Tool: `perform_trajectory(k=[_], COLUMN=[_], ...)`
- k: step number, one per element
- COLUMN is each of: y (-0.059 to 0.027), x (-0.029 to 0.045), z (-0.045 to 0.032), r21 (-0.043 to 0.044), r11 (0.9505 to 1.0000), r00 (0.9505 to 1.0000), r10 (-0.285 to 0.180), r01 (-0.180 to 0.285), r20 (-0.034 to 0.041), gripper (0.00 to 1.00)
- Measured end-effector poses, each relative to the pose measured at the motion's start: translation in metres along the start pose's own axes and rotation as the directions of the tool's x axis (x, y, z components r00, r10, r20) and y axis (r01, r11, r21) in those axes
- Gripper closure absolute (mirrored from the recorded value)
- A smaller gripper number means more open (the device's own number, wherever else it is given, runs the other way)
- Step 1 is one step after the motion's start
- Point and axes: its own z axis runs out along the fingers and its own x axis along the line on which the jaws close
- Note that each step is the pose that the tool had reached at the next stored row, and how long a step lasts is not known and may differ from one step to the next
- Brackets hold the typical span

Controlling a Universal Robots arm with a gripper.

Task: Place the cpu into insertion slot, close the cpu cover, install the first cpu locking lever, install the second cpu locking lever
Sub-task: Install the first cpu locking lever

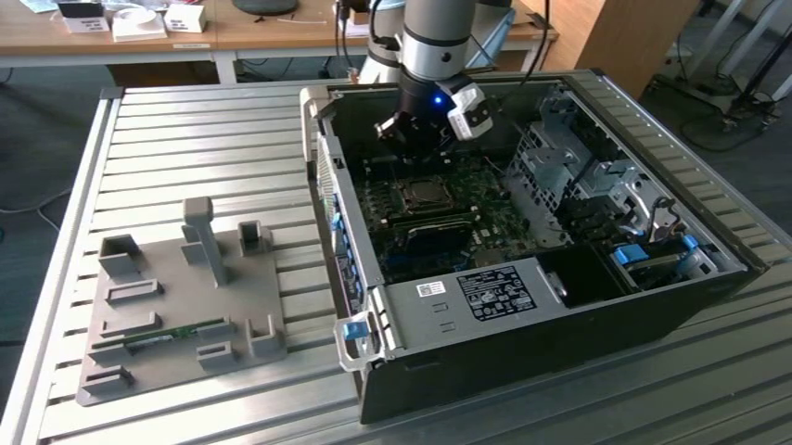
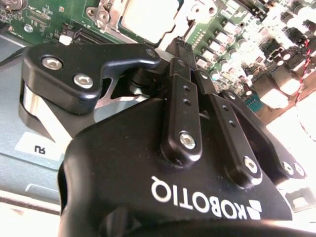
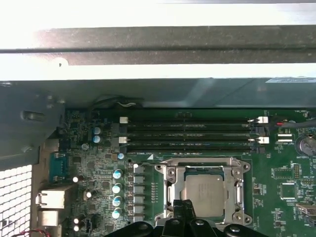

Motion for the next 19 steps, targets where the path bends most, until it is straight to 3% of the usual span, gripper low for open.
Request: perform_trajectory(k=[11, 14, 19], y=[-0.0003, -0.0004, -0.0004], x=[0.0291, 0.0338, 0.034], z=[-0.001, -0.0012, -0.0012], r21=[-0.0006, -0.0006, -0.0006], r11=[1.0, 1.0, 1.0], r00=[0.9996, 0.9995, 0.9995], r10=[-0.002, -0.002, -0.002], r01=[0.002, 0.002, 0.002], r20=[0.0288, 0.0326, 0.0329], gripper=[0.89, 0.89, 0.89])
